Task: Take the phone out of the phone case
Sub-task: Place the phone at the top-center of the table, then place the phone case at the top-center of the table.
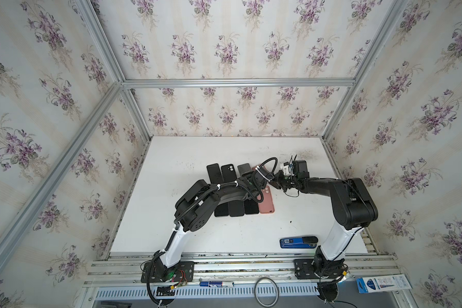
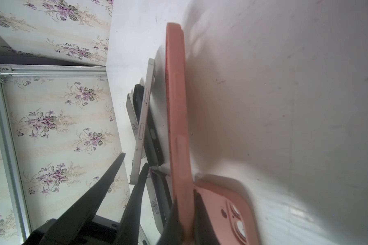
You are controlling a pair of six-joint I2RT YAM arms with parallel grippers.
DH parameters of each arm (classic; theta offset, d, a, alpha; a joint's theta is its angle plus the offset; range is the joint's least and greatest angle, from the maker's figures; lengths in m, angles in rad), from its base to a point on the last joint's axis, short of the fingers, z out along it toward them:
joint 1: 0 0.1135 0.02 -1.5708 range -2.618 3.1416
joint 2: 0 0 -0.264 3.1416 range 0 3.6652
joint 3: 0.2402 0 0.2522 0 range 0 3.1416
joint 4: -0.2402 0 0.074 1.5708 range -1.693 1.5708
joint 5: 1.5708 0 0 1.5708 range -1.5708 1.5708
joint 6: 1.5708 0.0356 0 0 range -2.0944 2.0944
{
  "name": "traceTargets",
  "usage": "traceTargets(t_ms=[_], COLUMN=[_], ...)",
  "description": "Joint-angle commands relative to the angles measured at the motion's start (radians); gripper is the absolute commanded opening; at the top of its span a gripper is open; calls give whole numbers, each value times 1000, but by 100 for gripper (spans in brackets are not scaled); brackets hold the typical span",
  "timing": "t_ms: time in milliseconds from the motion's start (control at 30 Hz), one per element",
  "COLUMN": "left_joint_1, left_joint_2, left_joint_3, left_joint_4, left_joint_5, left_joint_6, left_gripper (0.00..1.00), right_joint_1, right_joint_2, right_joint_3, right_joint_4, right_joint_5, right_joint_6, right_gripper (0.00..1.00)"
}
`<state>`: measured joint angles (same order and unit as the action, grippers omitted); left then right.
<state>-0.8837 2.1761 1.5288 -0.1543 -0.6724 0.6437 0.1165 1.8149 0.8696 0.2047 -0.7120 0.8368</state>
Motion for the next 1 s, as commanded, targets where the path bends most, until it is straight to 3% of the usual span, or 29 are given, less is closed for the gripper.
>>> traceTargets(t_ms=[0,133,400,633,833,967], left_joint_1=[0,0,5,6,10,38], left_joint_2=[12,18,16,-20,-49,-183], left_joint_3=[7,2,-4,-4,4,-17], left_joint_4=[15,14,13,9,-14,-42], left_joint_5=[8,15,2,-10,-42,-3], left_joint_6=[12,-2,-15,-48,-98,-252], left_gripper=[34,45,77,96,99,99], right_joint_1=[2,0,-3,-3,-4,-3], right_joint_2=[3,13,37,65,83,95], right_joint_3=[17,22,36,54,54,47], right_joint_4=[35,25,46,46,77,97], right_joint_5=[-33,-29,-26,-18,-17,-1], right_joint_6=[-10,-21,-5,-6,16,25], right_gripper=[0,0,0,0,0,0])
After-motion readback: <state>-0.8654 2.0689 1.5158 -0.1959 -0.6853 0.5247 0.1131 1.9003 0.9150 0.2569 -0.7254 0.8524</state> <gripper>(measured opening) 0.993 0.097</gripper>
